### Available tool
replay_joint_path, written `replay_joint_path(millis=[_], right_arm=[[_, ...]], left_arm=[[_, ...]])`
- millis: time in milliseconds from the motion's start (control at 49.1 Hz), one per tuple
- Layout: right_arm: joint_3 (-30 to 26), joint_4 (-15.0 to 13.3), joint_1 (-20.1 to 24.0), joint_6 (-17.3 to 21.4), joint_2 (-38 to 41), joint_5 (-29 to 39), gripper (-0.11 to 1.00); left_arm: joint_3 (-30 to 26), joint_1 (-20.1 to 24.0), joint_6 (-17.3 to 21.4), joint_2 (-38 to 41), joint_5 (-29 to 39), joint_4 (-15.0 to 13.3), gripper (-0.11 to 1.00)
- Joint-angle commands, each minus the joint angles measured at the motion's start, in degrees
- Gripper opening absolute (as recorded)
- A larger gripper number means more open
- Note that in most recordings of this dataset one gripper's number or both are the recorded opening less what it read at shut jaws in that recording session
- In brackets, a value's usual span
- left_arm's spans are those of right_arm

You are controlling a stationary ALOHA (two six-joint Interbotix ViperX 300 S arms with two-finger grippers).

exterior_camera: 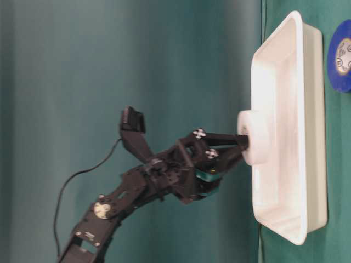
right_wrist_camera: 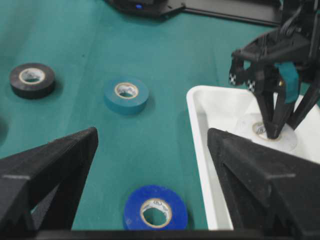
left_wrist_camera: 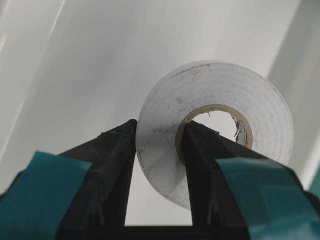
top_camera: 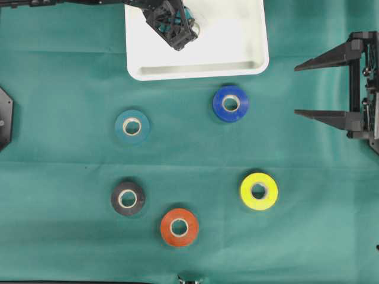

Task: Pick up the tape from a random location and place it into the white case.
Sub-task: 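Lower the white roll into the tray and open the left gripper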

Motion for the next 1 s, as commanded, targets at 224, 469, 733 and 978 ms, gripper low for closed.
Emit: replay_joint_path(millis=[224,469,733,978], right_arm=[[-1.32,-0.09,-0.09,0.09,0.18,-0.44,0.89],[-1.32,0.00,0.00,0.18,0.18,-0.35,0.90],[-1.32,0.00,0.00,0.18,0.18,-0.35,0.89],[-1.32,0.00,0.00,0.26,0.35,-0.26,0.89]], left_arm=[[-0.18,1.14,0.00,3.60,-1.49,0.09,0.24],[-0.18,1.76,-0.09,3.78,-1.41,-0.26,0.24],[-0.26,1.58,0.26,3.78,-1.49,-0.26,0.24],[-0.44,1.32,0.00,3.78,-1.49,-0.35,0.26]])
